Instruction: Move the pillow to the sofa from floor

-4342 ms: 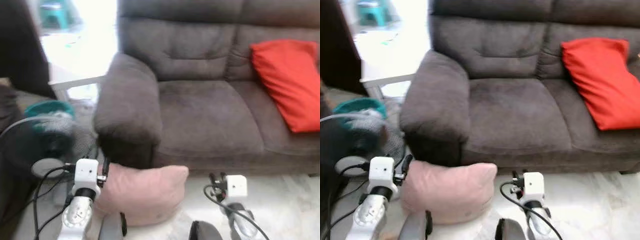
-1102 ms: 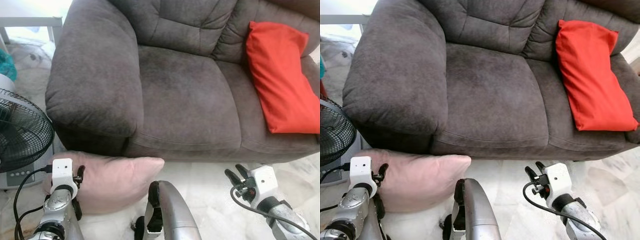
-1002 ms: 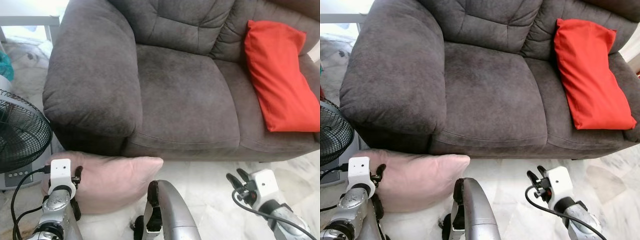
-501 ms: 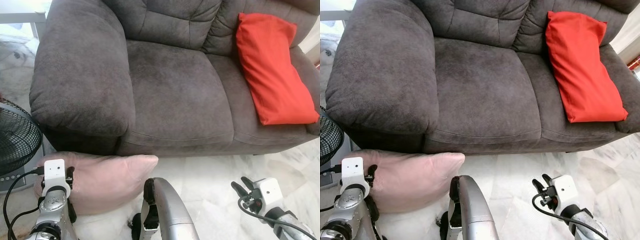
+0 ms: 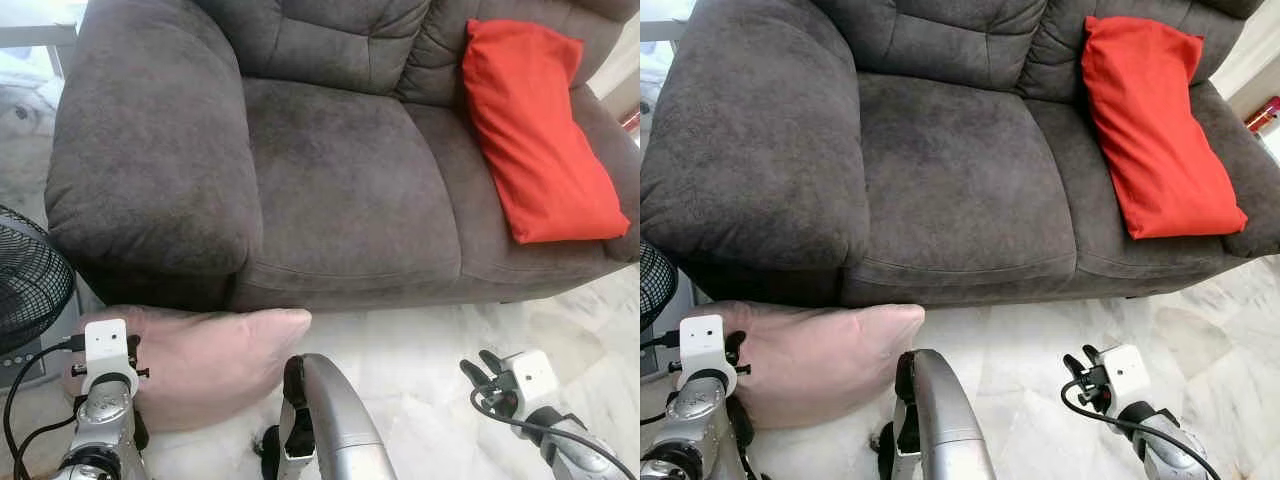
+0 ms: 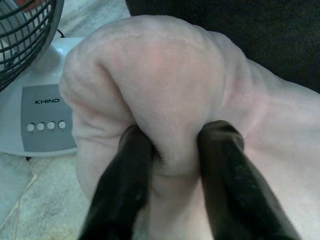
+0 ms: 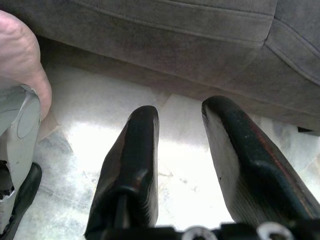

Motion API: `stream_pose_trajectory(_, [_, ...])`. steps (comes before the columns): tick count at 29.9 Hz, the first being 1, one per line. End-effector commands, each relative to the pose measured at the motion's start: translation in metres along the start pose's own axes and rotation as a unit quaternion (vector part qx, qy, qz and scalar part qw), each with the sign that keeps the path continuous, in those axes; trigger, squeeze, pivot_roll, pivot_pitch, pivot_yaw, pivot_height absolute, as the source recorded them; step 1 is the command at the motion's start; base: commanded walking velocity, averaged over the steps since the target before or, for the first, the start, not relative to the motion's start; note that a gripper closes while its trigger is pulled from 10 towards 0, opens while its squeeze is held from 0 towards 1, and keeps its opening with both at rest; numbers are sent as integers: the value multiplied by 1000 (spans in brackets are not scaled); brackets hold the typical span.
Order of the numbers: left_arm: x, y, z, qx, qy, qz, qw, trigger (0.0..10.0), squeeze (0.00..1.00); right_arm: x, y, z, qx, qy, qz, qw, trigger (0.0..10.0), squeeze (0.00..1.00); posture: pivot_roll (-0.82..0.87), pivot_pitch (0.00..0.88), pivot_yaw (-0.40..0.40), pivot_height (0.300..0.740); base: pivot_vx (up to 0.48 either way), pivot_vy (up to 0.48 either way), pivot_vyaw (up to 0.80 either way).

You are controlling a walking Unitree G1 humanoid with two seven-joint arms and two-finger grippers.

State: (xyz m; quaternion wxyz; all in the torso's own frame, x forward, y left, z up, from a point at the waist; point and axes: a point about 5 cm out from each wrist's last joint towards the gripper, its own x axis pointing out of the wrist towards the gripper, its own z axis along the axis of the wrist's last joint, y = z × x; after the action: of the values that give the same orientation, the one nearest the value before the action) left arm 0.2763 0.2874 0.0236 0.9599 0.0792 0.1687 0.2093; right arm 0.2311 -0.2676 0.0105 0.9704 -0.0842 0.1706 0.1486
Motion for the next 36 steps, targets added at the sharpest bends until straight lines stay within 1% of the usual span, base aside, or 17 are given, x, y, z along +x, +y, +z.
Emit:
stream_pose_trajectory(1, [-6,-3,-15,-1,27,-1,1000,0,0,-11,-9,-10,3,18,-15,1000,10000,0,-99,268,-400,543,0,0,0])
stream_pose_trajectory(6, [-6,-3,-16,-3,31,0,1000,0,0,-19,-14,-15,3,19,-17,1000,10000,0,-97,266,-400,543,0,0,0])
stream_pose_trajectory(10, [-6,-3,-16,-5,31,1,1000,0,0,-19,-16,-16,6,26,-20,999,10000,0,-94,265,-400,543,0,0,0])
stream_pose_trajectory(13, [-6,-3,-15,-6,30,0,1000,0,0,-15,-17,-19,11,38,-25,999,10000,0,-91,261,-400,543,0,0,0])
stream_pose_trajectory(19, [-6,-3,-15,-5,30,-2,1000,0,0,-17,-18,-27,23,62,-33,997,10000,0,-84,259,-400,543,0,0,0])
stream_pose_trajectory(27, [-7,-7,-16,-2,26,-7,1000,0,0,-15,-13,-30,27,65,-34,997,10000,0,-72,254,-394,543,0,0,0])
stream_pose_trajectory(30, [-8,-9,-13,-3,9,-4,1000,0,0,-12,-5,-32,27,59,-31,997,10000,0,-61,251,-384,543,0,0,0])
stream_pose_trajectory(31, [-9,-11,-12,-4,1,-6,1000,7059,0,-11,-1,-32,28,56,-29,998,10000,0,-51,249,-376,543,0,0,0])
stream_pose_trajectory(32, [-9,-12,-11,-6,-4,-8,1000,7059,0,-10,2,-32,28,53,-27,998,10000,0,-51,249,-376,543,0,0,0])
stream_pose_trajectory(33, [-10,-15,-10,-7,-15,-9,1000,10000,0,-8,6,-32,28,48,-25,998,10000,0,-48,247,-371,543,0,0,0])
stream_pose_trajectory(34, [-13,-19,-8,-13,-33,-7,999,10000,0,-4,13,-31,28,40,-21,999,10000,0,-39,245,-363,543,0,0,0])
stream_pose_trajectory(35, [-13,-19,-8,-13,-33,-7,999,10000,0,-4,13,-31,28,40,-21,999,10000,0,-39,245,-363,543,0,0,0])
stream_pose_trajectory(36, [-16,-23,-7,-18,-47,-4,999,10000,0,-1,18,-30,31,35,-20,999,10000,0,-29,243,-357,543,0,0,0])
